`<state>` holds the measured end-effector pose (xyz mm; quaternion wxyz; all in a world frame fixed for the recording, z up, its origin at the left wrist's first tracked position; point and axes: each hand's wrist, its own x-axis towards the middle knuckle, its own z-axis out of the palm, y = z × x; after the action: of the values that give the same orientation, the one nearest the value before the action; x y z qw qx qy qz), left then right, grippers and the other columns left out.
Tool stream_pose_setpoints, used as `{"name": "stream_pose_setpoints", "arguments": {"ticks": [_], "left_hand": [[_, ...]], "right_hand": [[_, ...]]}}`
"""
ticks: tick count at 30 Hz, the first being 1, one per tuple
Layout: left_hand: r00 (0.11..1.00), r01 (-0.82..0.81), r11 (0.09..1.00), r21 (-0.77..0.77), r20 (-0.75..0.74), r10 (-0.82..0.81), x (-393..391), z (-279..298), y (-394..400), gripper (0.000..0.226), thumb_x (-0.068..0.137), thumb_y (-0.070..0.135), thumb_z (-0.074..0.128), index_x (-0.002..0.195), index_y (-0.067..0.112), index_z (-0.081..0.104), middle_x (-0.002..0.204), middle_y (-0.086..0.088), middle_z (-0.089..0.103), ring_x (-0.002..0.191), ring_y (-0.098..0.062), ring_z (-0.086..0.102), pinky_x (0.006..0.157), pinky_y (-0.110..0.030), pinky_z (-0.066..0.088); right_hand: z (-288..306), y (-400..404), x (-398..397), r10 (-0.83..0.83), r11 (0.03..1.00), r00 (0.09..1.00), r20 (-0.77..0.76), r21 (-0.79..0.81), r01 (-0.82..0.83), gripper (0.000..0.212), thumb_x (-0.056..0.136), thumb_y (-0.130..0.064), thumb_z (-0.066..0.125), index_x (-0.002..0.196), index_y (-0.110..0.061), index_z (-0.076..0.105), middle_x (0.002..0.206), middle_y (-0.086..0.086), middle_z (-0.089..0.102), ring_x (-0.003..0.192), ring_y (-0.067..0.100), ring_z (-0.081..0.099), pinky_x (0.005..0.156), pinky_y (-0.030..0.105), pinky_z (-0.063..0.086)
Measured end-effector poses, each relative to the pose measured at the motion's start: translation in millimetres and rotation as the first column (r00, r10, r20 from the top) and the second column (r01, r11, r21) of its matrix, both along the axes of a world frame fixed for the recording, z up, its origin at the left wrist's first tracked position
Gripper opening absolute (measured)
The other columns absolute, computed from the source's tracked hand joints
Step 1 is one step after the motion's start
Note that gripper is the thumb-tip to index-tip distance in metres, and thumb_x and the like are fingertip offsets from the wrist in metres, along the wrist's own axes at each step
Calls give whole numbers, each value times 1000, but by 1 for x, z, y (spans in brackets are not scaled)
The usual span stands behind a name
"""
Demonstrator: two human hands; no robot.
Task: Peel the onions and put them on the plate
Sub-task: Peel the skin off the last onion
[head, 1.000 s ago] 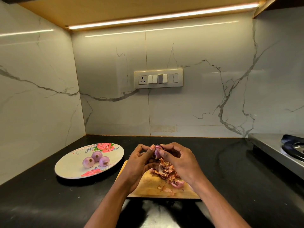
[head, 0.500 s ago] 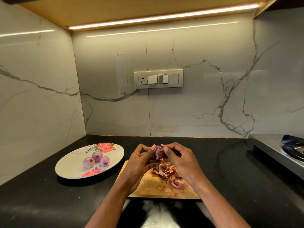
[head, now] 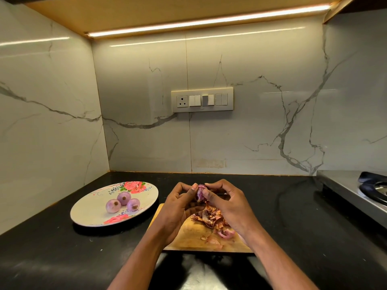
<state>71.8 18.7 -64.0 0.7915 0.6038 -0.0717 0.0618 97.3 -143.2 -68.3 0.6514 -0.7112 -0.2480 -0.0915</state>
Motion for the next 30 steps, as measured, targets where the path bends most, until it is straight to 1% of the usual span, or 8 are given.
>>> {"name": "stream_pose_setpoints", "arguments": {"ticks": [5, 10, 13, 17, 20, 24, 27, 30], "left_hand": [[1000, 18, 998, -63, -14, -19, -2, 0, -3, 18, 98, 21, 56, 103, 6, 62, 102, -15, 73, 96, -26, 71, 79, -32, 59], [1000, 14, 997, -70, 14, -13, -1, 1, 0, 31, 89, 29, 59, 107, 5, 63, 96, -10, 74, 91, -21, 71, 79, -30, 57], [1000, 3, 999, -42, 27, -1, 1, -1, 1, 28, 90, 26, 60, 110, 6, 62, 99, -11, 75, 95, -24, 72, 82, -33, 58], [997, -31, 998, 52, 67, 27, 2, -2, 1, 36, 89, 26, 63, 117, 4, 59, 108, -20, 72, 103, -31, 70, 91, -40, 57], [997, -21, 999, 33, 72, 18, 2, -3, 1, 36, 88, 25, 62, 117, 4, 61, 106, -16, 73, 100, -27, 71, 86, -35, 57], [997, -3, 1000, -16, 71, 4, 2, -3, 3, 28, 94, 22, 58, 115, 3, 61, 104, -12, 73, 96, -23, 71, 81, -30, 58], [998, -9, 1000, -4, 63, 9, 2, -3, 3, 32, 92, 23, 60, 116, 3, 60, 107, -14, 72, 99, -25, 71, 86, -34, 58], [998, -15, 999, 36, 56, 13, 3, -4, 2, 38, 87, 27, 63, 117, 3, 60, 111, -18, 71, 104, -30, 70, 93, -42, 55]], "right_hand": [[-1, 3, 0, 57, 983, 995, -85, 181, -41, 12, 90, -35, 71, 92, -25, 75, 101, 3, 75, 104, 22, 70, 97, 47, 55], [0, 2, -1, 82, 986, 994, -78, 154, -69, 12, 92, -28, 70, 103, -27, 76, 107, 0, 74, 107, 17, 69, 96, 42, 56], [1, 2, -2, 61, 991, 996, -70, 126, -51, 14, 91, -27, 72, 105, -26, 75, 105, -2, 74, 104, 14, 69, 95, 39, 57], [1, 4, -2, 52, 989, 992, -118, 144, -34, 17, 87, -28, 76, 102, -21, 72, 101, 4, 75, 100, 20, 71, 93, 45, 58], [1, 1, -2, 83, 984, 987, -138, 167, -60, 13, 86, -25, 77, 99, -22, 73, 99, 6, 75, 100, 23, 72, 93, 46, 58], [1, 0, -2, 89, 987, 990, -114, 144, -72, 18, 89, -10, 72, 102, -23, 75, 103, 2, 75, 103, 16, 70, 94, 40, 57], [1, 2, -3, 154, 965, 971, -182, 241, -108, 13, 90, -15, 72, 103, -16, 74, 104, 10, 75, 103, 23, 72, 96, 44, 56], [-1, 2, 1, 124, 970, 973, -196, 229, -78, 14, 86, -24, 78, 99, -19, 74, 102, 11, 75, 102, 27, 72, 95, 49, 56]]}}
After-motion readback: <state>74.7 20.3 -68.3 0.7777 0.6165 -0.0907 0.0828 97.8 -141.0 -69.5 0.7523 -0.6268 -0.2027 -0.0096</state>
